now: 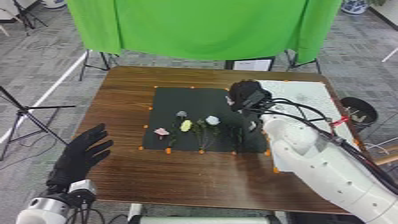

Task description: Arrange flowers

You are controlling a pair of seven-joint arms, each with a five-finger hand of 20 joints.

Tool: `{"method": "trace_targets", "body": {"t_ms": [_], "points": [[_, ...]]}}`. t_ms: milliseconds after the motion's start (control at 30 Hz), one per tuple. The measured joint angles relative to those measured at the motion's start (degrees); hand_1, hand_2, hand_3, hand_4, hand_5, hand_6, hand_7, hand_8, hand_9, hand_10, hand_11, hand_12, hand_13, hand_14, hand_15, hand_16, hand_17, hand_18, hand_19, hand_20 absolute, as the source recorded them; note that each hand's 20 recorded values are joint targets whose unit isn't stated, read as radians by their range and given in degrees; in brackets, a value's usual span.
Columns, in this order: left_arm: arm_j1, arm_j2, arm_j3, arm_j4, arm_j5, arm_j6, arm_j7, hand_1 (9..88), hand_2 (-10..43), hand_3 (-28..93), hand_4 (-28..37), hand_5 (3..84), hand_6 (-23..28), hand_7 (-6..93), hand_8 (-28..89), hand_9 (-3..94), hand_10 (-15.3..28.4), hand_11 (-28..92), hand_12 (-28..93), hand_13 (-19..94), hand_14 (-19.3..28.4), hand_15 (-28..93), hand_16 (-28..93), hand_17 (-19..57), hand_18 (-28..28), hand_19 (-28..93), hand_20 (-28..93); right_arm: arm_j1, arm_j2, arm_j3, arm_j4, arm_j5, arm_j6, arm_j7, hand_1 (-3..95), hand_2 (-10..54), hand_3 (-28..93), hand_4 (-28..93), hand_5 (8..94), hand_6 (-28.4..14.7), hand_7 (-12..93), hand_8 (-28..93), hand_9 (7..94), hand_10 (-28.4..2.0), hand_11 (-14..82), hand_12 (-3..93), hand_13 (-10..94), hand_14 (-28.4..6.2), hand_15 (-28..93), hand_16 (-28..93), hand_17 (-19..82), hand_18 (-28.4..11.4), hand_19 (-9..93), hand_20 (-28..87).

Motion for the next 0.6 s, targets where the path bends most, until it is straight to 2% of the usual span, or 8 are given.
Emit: {"method": "trace_targets", "body": {"t_ms": [233,333,433,467,533,600], "points": [[-0.4,0.21,-0.03,0.12,0.0,-0.13,-0.29,26.2,-0.7,71,-26.1,30.6,4.0,20.6,-10,22.6,11.6,21,17,19,15.9,32,0,-9.1,23.3,42,8,-0.1,0.0,-1.1,1.4,-2.3,0.0,1.1,44.2,-9.5,81,-28,68.6,2.7,45,-2,88.2,-3.4,11.9,45.6,75,-4.0,78,32,42,-18.4,93,59],[-0.4,0.32,-0.03,0.16,0.0,-0.19,-0.36,26.2,-0.7,71,-26.1,30.6,4.0,20.7,-10,22.6,11.5,21,18,19,15.9,32,0,-9.2,23.3,42,8,-0.3,0.0,-1.2,1.5,-2.7,0.0,1.3,41.1,-9.5,80,-28,67.1,2.5,45,-2,84.8,-4.3,17.9,40.8,74,-4.2,78,32,41,-18.5,93,59],[-0.5,0.4,-0.03,0.25,0.0,-0.31,-0.5,26.2,-0.7,71,-26.2,30.6,4.0,20.6,-10,22.6,11.6,22,17,19,15.9,32,0,-9.2,23.4,42,8,-0.5,0.0,-1.2,1.6,-3.5,-0.1,1.3,34.5,-9.5,80,-28,65.6,2.7,42,-2,79.4,-6.1,28.4,29.9,73,-4.6,79,32,39,-18.8,93,59],[-0.5,0.4,-0.04,0.28,0.0,-0.41,-0.58,26.2,-0.7,71,-26.2,30.6,4.0,20.6,-10,22.7,11.7,22,17,19,15.9,32,0,-9.1,23.4,42,8,-0.5,0.0,-1.2,1.6,-3.6,-0.2,1.3,32.4,-9.5,81,-28,65.4,2.8,41,-3,78.3,-6.5,30.2,27.3,72,-4.8,79,32,39,-18.9,93,59],[-0.5,0.4,-0.16,0.29,0.03,-0.71,-0.82,26.2,-0.7,71,-26.2,30.6,4.0,20.6,-10,22.7,11.7,21,17,19,15.9,32,0,-9.1,23.4,42,8,-0.6,0.0,-1.2,1.7,-3.5,-0.4,1.1,27.8,-9.5,84,-28,65.3,3.1,38,-16,76.5,-7.0,31.2,25.4,72,-5.1,79,32,38,-19.1,93,59],[-0.5,0.4,-0.28,0.29,0.03,-0.91,-1.01,26.2,-0.7,71,-26.2,30.6,4.1,20.6,-10,22.7,11.7,21,17,19,15.9,32,0,-9.1,23.3,42,8,-0.7,0.0,-1.1,1.9,-3.2,-0.4,0.7,26.6,-9.5,83,-28,64.6,2.9,38,-18,75.7,-7.2,31.3,25.3,71,-5.2,79,32,38,-19.2,93,59]]}}
